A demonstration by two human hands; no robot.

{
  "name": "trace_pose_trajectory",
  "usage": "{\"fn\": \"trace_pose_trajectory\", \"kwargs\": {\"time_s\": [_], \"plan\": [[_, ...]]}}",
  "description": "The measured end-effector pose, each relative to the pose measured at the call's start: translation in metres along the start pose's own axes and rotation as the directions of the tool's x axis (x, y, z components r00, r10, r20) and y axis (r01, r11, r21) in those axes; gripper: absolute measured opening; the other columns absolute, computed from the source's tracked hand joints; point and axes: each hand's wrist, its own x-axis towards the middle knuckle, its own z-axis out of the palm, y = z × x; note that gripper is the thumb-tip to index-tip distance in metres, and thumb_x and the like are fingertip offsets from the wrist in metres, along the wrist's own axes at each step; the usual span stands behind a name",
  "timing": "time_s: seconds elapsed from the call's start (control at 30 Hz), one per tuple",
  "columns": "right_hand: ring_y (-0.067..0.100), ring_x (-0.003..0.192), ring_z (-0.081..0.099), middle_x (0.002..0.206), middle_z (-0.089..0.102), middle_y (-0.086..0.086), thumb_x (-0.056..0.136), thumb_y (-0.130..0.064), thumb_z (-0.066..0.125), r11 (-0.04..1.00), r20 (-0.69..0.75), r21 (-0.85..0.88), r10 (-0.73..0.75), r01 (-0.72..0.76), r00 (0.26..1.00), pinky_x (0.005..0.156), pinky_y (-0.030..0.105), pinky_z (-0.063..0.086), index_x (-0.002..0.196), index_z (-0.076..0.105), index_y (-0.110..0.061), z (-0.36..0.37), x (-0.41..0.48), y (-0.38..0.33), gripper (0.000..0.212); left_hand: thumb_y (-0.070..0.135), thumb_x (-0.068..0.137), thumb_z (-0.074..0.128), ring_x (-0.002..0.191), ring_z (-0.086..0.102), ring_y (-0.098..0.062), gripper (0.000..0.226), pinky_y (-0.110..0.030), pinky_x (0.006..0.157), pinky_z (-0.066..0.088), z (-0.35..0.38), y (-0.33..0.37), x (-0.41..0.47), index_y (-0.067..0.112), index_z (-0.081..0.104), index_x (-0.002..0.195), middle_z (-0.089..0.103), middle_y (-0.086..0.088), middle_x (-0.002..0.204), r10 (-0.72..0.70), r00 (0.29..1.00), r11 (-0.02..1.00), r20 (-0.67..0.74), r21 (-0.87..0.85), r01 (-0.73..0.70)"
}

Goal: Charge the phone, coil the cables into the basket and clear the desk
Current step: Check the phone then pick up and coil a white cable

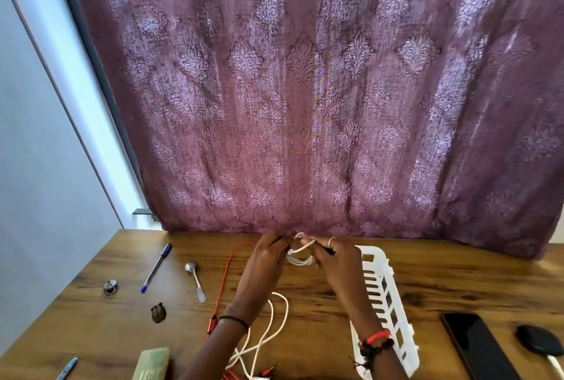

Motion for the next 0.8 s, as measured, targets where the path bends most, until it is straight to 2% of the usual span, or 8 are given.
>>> {"fn": "trace_pose_trajectory", "kwargs": {"time_s": [0.07,0.17,0.23,0.33,0.5,0.67,0.73,0.8], "plan": [[-0.002,0.062,0.066,0.066,0.072,-0.012,0.082,-0.016,0.069,0.956,0.149,0.250,0.120,-0.154,0.982,0.061,0.004,0.044,0.083,0.076,-0.032,-0.006,-0.001,-0.003,0.017,0.008,0.089,0.052,0.094,0.057,-0.008,0.023,-0.012,0.084,0.040,-0.002,-0.005,0.000,0.010,0.067,0.107,0.064,-0.002,0.102,-0.046,0.999,0.999,-0.011,-0.026,0.045],[0.013,0.084,0.072,0.090,0.075,0.011,0.086,-0.002,0.060,0.726,0.313,0.567,0.247,-0.389,0.917,0.070,0.015,0.054,0.101,0.071,-0.002,-0.009,-0.003,-0.005,0.018,0.012,0.092,0.053,0.092,0.062,-0.009,0.023,-0.022,0.082,0.046,-0.005,-0.014,0.000,0.014,0.067,0.111,0.063,0.002,0.101,-0.101,0.995,0.994,-0.013,-0.054,0.100],[0.021,0.087,0.072,0.095,0.072,0.020,0.090,0.001,0.051,0.552,0.417,0.671,0.271,-0.495,0.868,0.067,0.020,0.056,0.103,0.067,0.006,-0.012,-0.003,-0.008,0.021,0.012,0.091,0.054,0.092,0.061,-0.005,0.023,-0.016,0.082,0.044,-0.008,-0.015,0.002,0.015,0.067,0.110,0.065,0.005,0.101,-0.093,0.995,0.993,-0.019,-0.069,0.092],[0.020,0.080,0.072,0.090,0.072,0.018,0.085,-0.006,0.058,0.456,0.476,0.699,0.277,-0.550,0.835,0.061,0.020,0.056,0.101,0.067,0.004,-0.012,-0.001,-0.010,0.021,0.009,0.087,0.059,0.093,0.055,0.007,0.023,0.002,0.080,0.036,-0.010,-0.016,0.004,0.012,0.069,0.107,0.062,0.013,0.100,-0.095,0.995,0.991,-0.019,-0.095,0.093],[0.002,0.055,0.056,0.080,0.072,0.008,0.085,0.002,0.059,0.552,0.454,0.641,0.287,-0.533,0.843,0.052,0.011,0.047,0.096,0.070,-0.005,-0.010,-0.001,-0.005,0.017,0.016,0.088,0.062,0.099,0.059,-0.001,0.030,-0.003,0.083,0.039,-0.015,-0.021,0.005,0.019,0.065,0.118,0.064,0.009,0.107,-0.134,0.985,0.967,0.105,-0.206,0.153],[0.010,0.072,0.057,0.099,0.073,0.012,0.088,0.001,0.057,0.763,0.468,0.474,0.205,-0.440,0.860,0.062,0.015,0.045,0.110,0.065,-0.005,-0.020,-0.001,0.001,0.024,0.019,0.090,0.060,0.094,0.064,-0.020,0.022,-0.025,0.082,0.048,-0.015,-0.026,0.000,0.011,0.068,0.109,0.064,-0.001,0.108,-0.140,0.973,0.970,0.182,-0.174,0.172],[0.010,0.082,0.064,0.102,0.072,0.011,0.089,0.002,0.055,0.827,0.491,0.398,0.173,-0.397,0.854,0.067,0.016,0.047,0.113,0.063,-0.009,-0.025,0.001,0.002,0.027,0.019,0.092,0.057,0.101,0.062,-0.011,0.028,-0.026,0.087,0.049,-0.016,-0.026,-0.001,0.017,0.064,0.118,0.062,0.004,0.115,-0.125,0.974,0.972,0.190,-0.172,0.158],[0.008,0.073,0.064,0.092,0.073,0.009,0.088,0.001,0.057,0.903,0.435,0.269,0.195,-0.334,0.879,0.068,0.017,0.049,0.112,0.062,-0.010,-0.028,0.003,0.004,0.027,0.016,0.093,0.055,0.109,0.057,0.001,0.038,-0.012,0.089,0.044,-0.015,-0.024,-0.001,0.024,0.055,0.130,0.058,0.012,0.121,-0.099,0.974,0.973,0.202,-0.184,0.137]]}}
